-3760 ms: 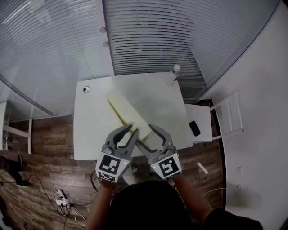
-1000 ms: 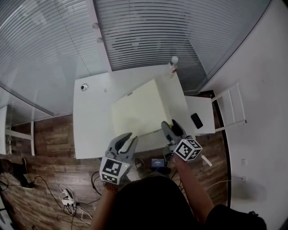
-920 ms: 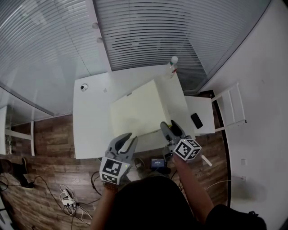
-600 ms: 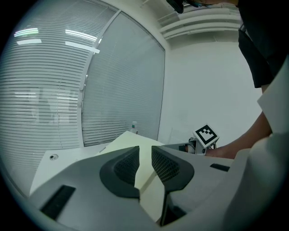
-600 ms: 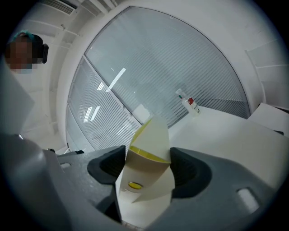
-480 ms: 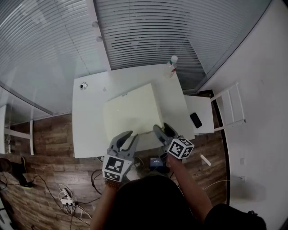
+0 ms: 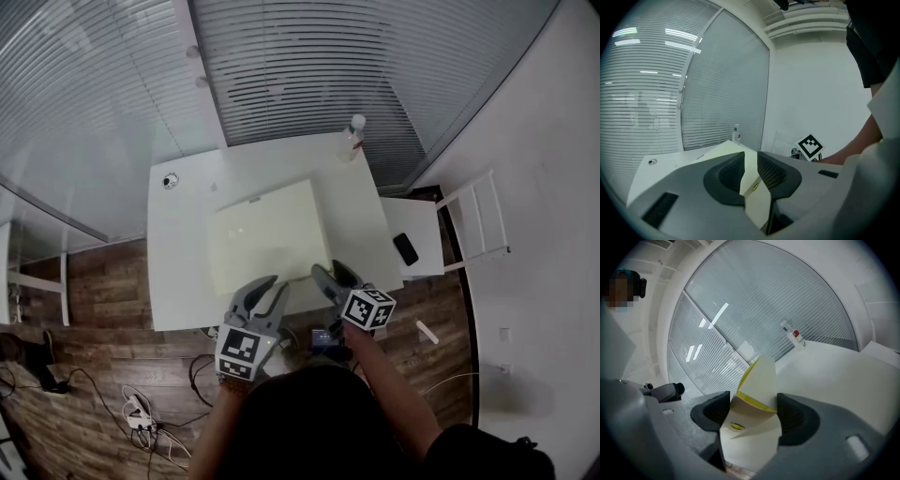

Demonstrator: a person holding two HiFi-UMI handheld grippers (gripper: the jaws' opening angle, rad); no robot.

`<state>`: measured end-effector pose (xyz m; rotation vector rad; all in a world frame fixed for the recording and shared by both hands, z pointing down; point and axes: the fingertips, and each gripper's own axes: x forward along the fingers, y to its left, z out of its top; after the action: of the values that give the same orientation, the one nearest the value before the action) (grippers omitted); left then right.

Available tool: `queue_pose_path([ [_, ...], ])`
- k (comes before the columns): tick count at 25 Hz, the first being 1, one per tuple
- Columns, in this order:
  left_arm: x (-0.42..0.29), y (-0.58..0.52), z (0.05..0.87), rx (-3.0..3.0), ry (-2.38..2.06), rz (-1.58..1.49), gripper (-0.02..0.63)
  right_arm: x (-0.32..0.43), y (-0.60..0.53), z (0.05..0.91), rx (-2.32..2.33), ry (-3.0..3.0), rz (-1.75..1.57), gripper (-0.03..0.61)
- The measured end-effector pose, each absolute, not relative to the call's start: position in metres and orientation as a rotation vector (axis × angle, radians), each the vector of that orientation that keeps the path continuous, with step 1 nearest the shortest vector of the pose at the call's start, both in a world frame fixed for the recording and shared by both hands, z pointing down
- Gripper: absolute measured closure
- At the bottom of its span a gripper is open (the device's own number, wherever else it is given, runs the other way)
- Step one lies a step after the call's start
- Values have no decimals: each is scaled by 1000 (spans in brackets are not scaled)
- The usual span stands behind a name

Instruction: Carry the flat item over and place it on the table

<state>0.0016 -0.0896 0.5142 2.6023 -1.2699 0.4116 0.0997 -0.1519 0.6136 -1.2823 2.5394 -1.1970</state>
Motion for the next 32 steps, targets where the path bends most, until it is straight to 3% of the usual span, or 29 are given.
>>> queue_pose_path([
  [8,-1,-89,520,2586,-1271,422,523,101,-151,627,-1342,2653,-1151,270],
  [11,-2,-88,522,2584,-1270,423,523,96,-146,632,-1456,2896,-871,433],
  [12,-2,-89,522,2583,-1270,422,523,92,-145,632,-1453,2937,-820,454],
  [22,-16,-90,532,2542,-1301,420,523,76,-144,638,-1429,3138,-634,451],
  [25,-38,-87,553,2478,-1348,460,523,77,-139,648,-1403,3222,-621,391],
  [32,-102,-82,610,2272,-1449,575,523,79,-130,673,-1332,3487,-470,326],
])
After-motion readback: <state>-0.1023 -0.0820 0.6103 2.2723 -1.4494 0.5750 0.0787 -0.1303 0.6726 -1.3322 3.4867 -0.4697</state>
